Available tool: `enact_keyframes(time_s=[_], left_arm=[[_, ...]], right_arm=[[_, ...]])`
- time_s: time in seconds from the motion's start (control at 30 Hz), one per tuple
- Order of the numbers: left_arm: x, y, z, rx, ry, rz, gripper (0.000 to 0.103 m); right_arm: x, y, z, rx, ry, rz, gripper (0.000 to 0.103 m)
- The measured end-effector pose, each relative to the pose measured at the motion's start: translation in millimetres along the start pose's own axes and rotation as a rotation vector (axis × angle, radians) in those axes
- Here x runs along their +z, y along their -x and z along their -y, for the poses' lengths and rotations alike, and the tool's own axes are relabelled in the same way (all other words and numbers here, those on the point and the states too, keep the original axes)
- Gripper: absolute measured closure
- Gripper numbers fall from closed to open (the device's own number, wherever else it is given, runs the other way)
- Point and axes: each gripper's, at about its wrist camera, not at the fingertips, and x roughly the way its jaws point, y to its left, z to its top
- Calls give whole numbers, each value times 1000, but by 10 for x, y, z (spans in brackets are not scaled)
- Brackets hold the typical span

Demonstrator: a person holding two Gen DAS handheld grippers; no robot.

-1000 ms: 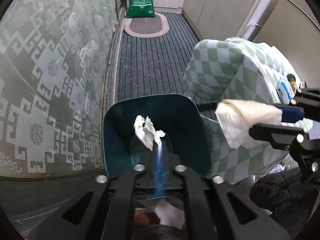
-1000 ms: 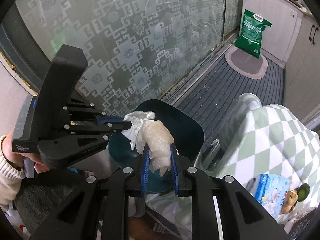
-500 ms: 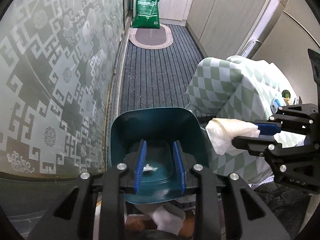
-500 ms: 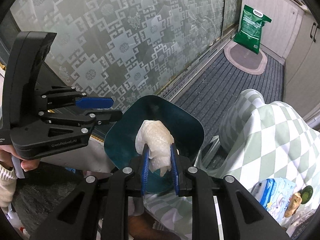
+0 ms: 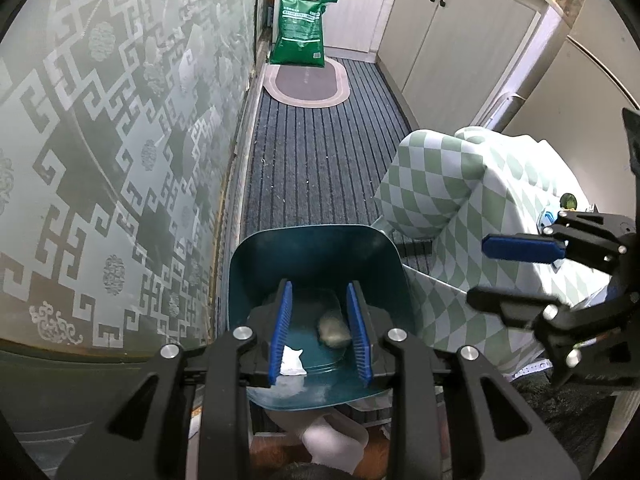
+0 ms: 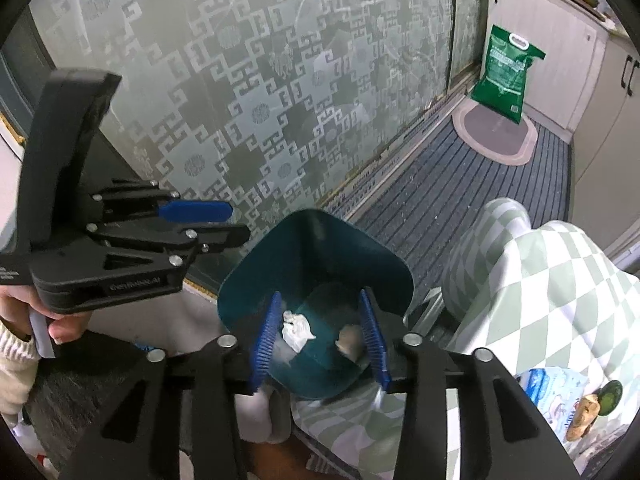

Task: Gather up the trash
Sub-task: 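Lower the bun into the teal bin and open the right gripper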

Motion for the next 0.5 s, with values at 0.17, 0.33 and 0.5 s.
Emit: enact_keyframes(time_s=[0.17,0.33,0.5], left_arm=[[27,90,23,2,3,29,71],[47,192,153,-8,-31,65,70],[45,408,457,-75,-113,147,62]], right_arm=[[22,156,47,-7,-16,62,70],[20,322,117,-20,-30,117,70],[-31,559,215,-68,-56,188,70]])
